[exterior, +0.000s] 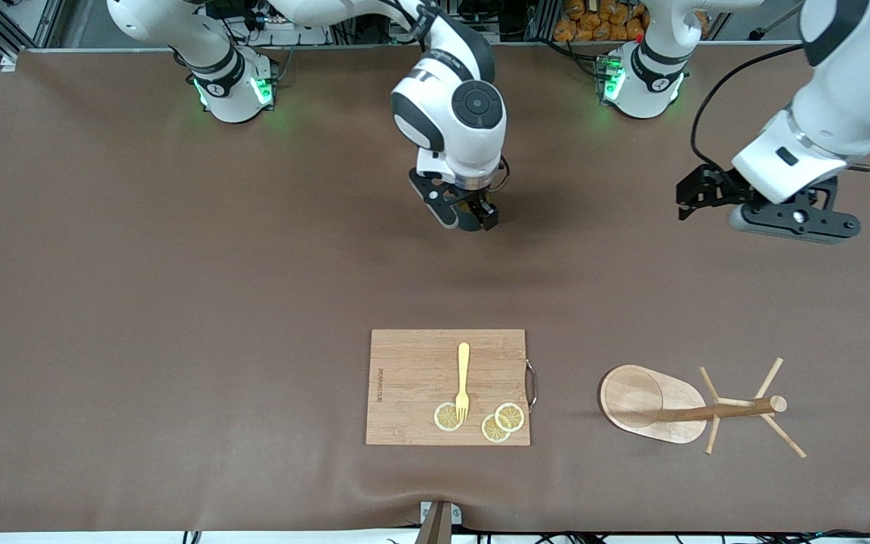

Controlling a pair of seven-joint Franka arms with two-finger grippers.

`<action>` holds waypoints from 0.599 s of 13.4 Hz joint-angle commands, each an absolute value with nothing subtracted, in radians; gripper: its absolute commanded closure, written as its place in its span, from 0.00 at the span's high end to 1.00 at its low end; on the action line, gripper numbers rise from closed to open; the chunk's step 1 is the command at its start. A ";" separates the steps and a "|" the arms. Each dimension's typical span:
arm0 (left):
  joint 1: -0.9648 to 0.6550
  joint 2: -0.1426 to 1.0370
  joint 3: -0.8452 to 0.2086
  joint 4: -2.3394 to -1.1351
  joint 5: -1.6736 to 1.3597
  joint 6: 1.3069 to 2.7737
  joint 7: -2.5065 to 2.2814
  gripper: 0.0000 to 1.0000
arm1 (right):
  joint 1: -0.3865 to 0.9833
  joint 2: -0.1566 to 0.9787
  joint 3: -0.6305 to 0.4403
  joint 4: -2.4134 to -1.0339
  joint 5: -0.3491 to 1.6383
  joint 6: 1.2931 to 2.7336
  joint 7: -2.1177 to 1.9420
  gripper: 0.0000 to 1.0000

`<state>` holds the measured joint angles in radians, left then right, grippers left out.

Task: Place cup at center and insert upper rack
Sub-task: 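Set the mug down and open the right gripper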

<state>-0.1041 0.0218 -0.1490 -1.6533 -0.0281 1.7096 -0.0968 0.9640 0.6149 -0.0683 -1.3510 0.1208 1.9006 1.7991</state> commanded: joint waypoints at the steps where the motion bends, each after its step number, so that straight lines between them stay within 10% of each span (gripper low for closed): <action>1: -0.100 -0.003 -0.181 -1.689 -0.038 1.744 -0.147 1.00 | 0.902 0.528 -0.057 -1.377 0.149 1.817 1.723 1.00; 8: -0.101 0.023 -0.300 -1.732 0.018 1.844 -0.334 1.00 | 0.706 0.350 -0.055 -1.483 0.150 1.712 1.421 1.00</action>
